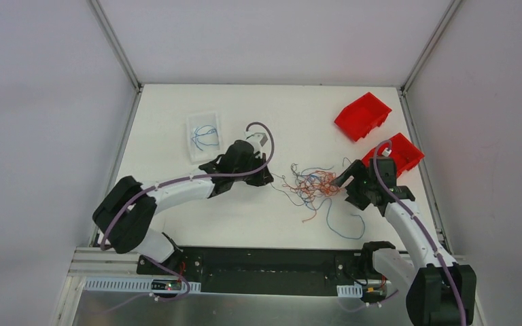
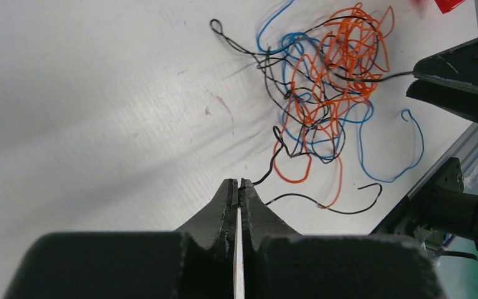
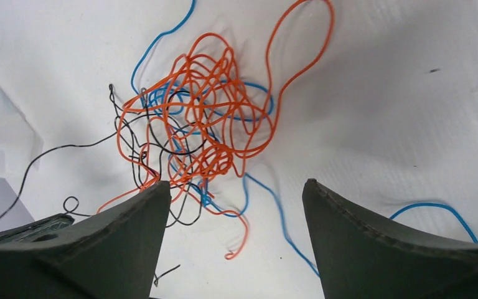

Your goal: Untangle the cables

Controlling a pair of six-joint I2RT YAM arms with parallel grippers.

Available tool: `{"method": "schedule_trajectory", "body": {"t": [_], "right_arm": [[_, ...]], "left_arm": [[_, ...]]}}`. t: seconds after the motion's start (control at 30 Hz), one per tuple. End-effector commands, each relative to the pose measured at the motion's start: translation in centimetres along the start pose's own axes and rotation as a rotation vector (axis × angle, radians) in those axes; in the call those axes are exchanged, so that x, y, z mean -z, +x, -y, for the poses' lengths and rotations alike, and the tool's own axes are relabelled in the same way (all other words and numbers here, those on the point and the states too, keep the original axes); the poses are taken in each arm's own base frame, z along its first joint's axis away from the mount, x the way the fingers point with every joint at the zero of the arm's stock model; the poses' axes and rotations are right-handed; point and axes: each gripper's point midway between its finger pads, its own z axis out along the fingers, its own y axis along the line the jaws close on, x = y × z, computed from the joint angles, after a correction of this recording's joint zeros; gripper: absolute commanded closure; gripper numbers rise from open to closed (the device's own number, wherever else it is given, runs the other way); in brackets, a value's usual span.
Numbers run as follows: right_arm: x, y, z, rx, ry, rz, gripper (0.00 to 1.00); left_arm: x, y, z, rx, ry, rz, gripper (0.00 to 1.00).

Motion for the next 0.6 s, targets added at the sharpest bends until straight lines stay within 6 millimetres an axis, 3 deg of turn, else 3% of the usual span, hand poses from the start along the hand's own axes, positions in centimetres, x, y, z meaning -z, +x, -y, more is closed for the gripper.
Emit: {"method": "schedule_trajectory", "body": {"t": [0.0,0.13,0.33,0.57], "right_arm": [[0.0,1.2,-1.6,0.061,-0.088,-0.054,0.20],[0.2,2.1,-2.2,0.175,-0.059,-0.055,0.21],[-0.4,4.6,-4.7,0.266,-0.060,-0.114,0.22],[-0.8,6.4,-6.5,0.308,-0.068,-0.116,0.23]], "left_arm": [[3.2,1.3,-2.8,-0.011,-0.110,-0.045,1.00],[4.7,0.7,-3.7,0.093,-0.079,-0.064,1.00],[6.0,0.5,-3.7,0.083,-0.075,-0.065,1.00],[7.3,1.4,-4.5,0.112,-0.073,-0.075,1.00]]}}
